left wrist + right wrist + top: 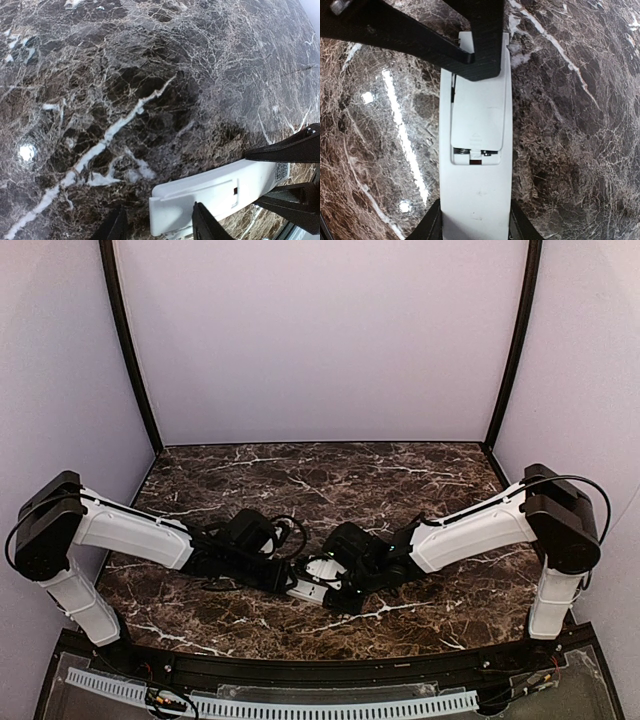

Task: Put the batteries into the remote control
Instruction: Load the battery cover onto the remote control.

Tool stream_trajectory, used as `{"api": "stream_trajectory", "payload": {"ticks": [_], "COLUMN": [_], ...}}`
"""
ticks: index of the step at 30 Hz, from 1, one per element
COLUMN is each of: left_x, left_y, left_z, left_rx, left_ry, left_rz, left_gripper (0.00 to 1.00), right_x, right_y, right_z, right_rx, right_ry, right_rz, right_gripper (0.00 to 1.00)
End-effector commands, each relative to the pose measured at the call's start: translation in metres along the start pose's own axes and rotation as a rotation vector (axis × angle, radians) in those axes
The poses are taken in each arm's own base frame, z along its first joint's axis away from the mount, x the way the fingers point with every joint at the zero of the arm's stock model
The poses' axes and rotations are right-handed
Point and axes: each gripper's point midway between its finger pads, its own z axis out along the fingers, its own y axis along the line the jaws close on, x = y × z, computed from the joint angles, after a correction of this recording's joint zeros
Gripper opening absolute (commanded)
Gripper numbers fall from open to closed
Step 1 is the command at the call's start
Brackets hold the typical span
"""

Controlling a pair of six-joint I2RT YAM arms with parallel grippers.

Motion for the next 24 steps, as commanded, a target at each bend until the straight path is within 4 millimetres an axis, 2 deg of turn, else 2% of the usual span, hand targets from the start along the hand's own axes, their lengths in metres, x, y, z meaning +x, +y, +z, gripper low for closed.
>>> {"api": "stream_trajectory", "payload": {"ticks": [1, 12, 24], "left_x": [0.012, 0.017, 0.035], "left_y": [0.014, 0.009, 0.008], "left_z": [0.000, -0.001, 0.010], "left_rx": [-0.059, -0.048, -0.045], "left_ry": [0.055, 0.060, 0.104], "left_rz": [0.018, 0.034, -0.012], "left_gripper": [0.44, 0.30, 0.25], "right_x": [0.005, 0.006, 0.002], "right_y": [-0.009, -0.010, -0.013], "right_z": [0.017, 0.019, 0.022], "right_rx": [0.057, 0.064, 0.074], "right_ry": [-0.008, -0.002, -0.007], "right_rz": [0.000, 0.002, 0.026], "right_gripper": [0.24, 0.23, 0.23]}}
